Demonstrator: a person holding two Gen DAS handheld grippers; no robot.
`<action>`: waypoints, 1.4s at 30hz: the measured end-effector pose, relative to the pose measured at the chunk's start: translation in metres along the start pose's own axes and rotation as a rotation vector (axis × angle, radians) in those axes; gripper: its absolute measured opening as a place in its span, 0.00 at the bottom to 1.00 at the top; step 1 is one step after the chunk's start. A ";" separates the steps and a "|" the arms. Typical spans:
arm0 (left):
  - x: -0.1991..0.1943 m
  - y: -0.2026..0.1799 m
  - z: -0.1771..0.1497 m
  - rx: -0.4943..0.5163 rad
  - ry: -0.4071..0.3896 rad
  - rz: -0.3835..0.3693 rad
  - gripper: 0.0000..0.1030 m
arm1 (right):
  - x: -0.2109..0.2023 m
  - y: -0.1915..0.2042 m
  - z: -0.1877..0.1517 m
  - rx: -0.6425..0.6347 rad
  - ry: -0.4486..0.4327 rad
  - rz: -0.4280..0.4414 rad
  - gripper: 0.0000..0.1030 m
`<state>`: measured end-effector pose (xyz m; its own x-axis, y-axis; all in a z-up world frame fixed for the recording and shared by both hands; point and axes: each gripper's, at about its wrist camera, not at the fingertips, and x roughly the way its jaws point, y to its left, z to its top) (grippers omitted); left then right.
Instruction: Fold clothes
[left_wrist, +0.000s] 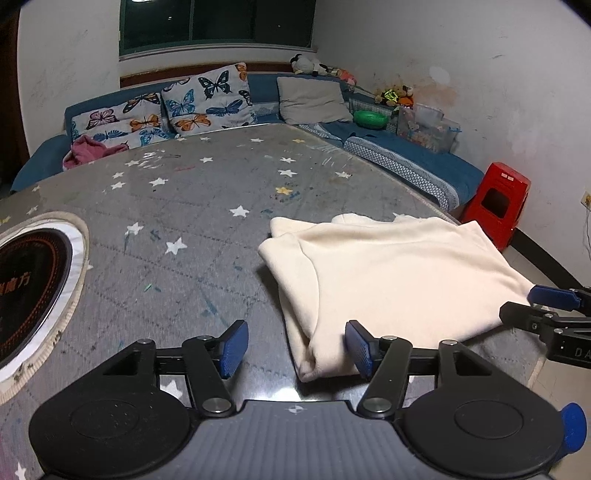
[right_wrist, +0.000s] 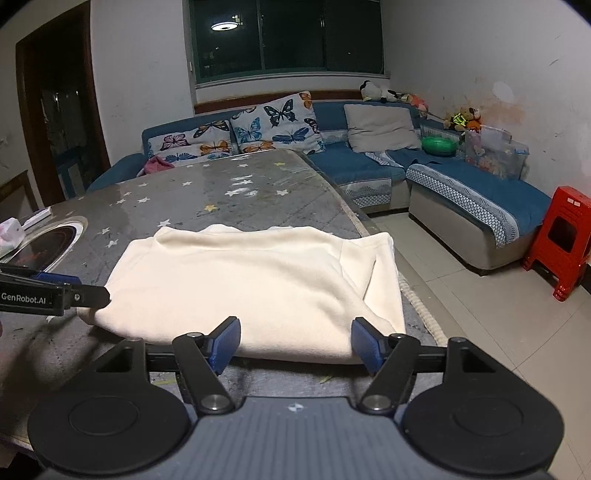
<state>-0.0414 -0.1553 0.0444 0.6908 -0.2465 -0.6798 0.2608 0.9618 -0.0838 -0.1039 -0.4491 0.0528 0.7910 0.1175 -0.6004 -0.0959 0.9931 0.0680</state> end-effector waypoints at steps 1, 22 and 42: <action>-0.001 0.000 0.000 -0.001 -0.001 0.000 0.61 | -0.001 0.001 0.000 -0.003 0.000 0.000 0.68; -0.011 -0.005 -0.017 -0.037 0.020 -0.010 0.92 | -0.002 0.020 -0.002 -0.026 0.000 -0.002 0.92; -0.017 -0.006 -0.024 -0.033 0.038 0.017 1.00 | -0.006 0.026 -0.004 -0.023 -0.004 -0.031 1.00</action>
<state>-0.0708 -0.1540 0.0393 0.6685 -0.2263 -0.7084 0.2266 0.9693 -0.0958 -0.1129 -0.4238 0.0550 0.7961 0.0871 -0.5989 -0.0857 0.9958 0.0309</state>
